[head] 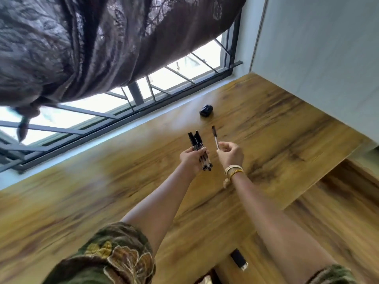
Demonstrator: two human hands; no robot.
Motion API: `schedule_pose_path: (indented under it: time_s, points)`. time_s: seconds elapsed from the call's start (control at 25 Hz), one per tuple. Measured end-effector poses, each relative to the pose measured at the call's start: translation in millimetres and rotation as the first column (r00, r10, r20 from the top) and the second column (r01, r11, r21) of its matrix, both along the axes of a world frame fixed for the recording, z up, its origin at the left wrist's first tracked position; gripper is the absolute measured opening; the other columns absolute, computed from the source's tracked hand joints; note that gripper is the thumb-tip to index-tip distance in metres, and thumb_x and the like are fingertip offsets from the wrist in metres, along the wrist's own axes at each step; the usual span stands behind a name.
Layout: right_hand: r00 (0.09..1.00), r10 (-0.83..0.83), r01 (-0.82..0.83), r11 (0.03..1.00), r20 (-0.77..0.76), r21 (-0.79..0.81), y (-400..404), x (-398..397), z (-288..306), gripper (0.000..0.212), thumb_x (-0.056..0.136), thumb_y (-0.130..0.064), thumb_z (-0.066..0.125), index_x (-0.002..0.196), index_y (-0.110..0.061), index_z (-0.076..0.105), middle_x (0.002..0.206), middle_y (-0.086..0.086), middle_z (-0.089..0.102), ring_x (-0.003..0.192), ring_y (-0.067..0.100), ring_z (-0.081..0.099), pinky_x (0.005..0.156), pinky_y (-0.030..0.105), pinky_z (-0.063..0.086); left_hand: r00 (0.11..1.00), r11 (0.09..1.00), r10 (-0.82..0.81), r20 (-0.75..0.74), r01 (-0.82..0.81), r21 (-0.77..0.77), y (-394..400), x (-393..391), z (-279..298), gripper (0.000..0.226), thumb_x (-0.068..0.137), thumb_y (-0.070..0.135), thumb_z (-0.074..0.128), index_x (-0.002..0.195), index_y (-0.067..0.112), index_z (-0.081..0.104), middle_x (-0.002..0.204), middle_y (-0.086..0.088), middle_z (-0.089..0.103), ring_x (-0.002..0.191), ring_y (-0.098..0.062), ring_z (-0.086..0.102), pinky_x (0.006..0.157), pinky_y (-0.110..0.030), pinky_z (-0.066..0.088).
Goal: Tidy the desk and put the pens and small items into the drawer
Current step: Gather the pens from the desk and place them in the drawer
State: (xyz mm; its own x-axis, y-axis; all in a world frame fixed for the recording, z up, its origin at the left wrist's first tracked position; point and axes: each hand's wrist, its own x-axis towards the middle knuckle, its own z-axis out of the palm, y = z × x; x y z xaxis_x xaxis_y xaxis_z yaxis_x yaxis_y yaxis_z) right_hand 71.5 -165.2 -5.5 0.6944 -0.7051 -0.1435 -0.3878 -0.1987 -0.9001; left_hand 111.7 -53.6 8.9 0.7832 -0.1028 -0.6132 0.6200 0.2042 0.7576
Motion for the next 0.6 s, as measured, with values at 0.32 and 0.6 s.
schedule_pose_path:
  time_s: [0.32,0.6]
  points:
    - [0.97,0.219,-0.228,0.971,0.107,0.077,96.2,-78.1,22.3,0.023,0.078,0.0,0.072,0.1,-0.007,0.072,0.092,0.008,0.074,0.085,0.019,0.069,0.081,0.028,0.058,0.995,0.982,0.095,0.005,-0.093,-0.164,81.9,-72.8,7.3,0.007,0.088,-0.008,0.06,0.086,-0.002,0.062,0.077,-0.015,0.064,0.06,-0.022,0.063,0.053,-0.033,0.058]
    - [0.884,0.462,-0.466,0.884,0.071,0.046,170.6,-146.9,30.5,0.018,0.079,-0.003,0.072,0.095,-0.009,0.076,0.088,0.005,0.074,0.079,0.014,0.069,0.071,0.016,0.057,0.994,0.985,0.094,0.047,-0.086,-0.148,176.5,-147.2,5.7,0.007,0.085,-0.009,0.062,0.091,-0.005,0.064,0.081,-0.017,0.065,0.06,-0.023,0.066,0.056,-0.031,0.059]
